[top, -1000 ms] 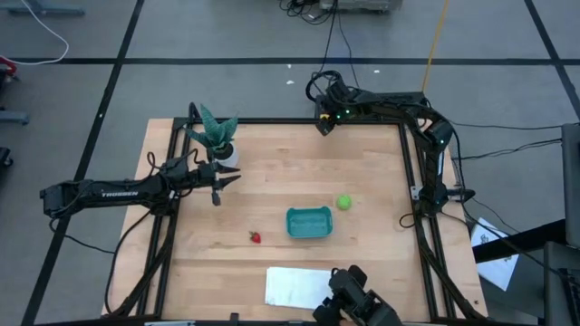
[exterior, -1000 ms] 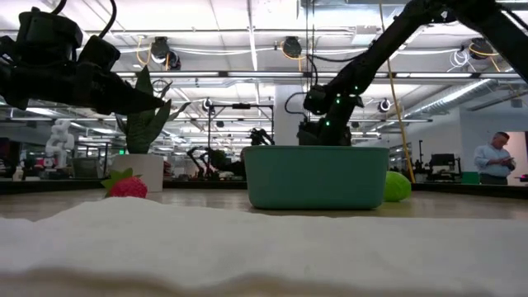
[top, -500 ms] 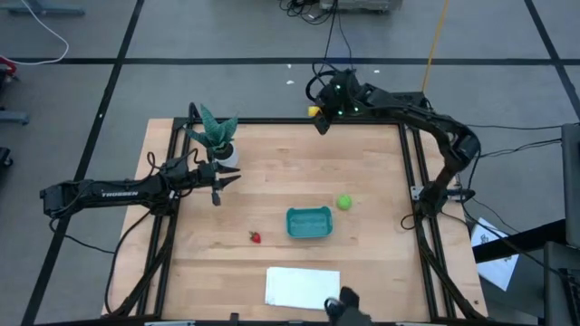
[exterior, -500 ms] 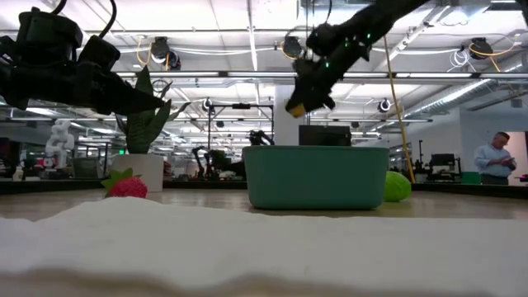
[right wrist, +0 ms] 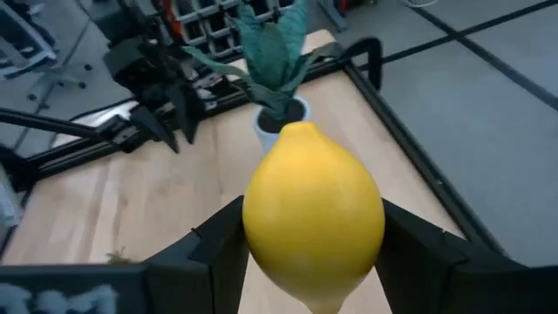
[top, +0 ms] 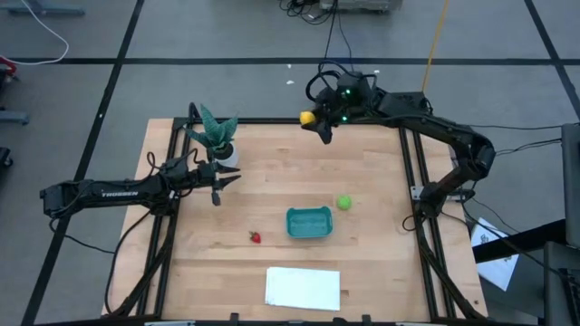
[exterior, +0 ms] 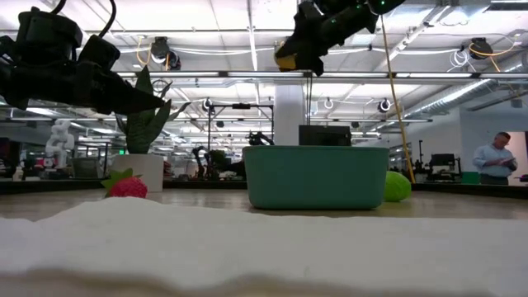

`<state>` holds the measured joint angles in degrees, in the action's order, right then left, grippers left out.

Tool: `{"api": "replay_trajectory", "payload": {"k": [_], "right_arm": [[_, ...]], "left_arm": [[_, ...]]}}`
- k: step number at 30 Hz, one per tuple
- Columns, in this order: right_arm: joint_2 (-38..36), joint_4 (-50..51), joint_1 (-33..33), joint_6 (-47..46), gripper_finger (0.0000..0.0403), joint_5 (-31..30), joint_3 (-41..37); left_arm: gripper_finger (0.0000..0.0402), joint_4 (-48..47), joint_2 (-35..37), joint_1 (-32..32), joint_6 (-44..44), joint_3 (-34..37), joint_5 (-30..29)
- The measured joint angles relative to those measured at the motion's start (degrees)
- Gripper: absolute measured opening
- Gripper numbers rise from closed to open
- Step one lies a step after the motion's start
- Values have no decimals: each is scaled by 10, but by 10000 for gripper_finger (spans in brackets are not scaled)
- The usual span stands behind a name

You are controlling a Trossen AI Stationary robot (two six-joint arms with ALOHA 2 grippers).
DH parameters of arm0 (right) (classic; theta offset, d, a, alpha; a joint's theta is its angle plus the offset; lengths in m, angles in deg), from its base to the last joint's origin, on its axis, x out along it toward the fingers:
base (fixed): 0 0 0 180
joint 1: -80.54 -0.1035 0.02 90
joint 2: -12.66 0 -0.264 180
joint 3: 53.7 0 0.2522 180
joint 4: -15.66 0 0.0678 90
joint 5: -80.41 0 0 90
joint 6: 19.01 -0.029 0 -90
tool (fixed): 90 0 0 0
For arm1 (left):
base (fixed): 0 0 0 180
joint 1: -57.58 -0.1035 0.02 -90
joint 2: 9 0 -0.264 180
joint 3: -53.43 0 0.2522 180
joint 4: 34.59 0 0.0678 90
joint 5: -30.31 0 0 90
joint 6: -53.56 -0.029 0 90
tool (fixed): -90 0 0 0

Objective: Pick and placing Produce into tupperware
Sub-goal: Put the yellow lemon into the blue bin

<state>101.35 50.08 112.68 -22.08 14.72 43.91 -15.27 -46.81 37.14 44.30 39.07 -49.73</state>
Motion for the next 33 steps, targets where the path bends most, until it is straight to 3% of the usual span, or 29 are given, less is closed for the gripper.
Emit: {"api": "replay_trajectory", "payload": {"k": [12,33], "right_arm": [[-1,-8,-13,-8,195,32,0],[-1,-13,-154,-30,202,24,0]], "left_arm": [[93,0,0,0,0,0,0],[93,-1,0,0,8,0,0]]}}
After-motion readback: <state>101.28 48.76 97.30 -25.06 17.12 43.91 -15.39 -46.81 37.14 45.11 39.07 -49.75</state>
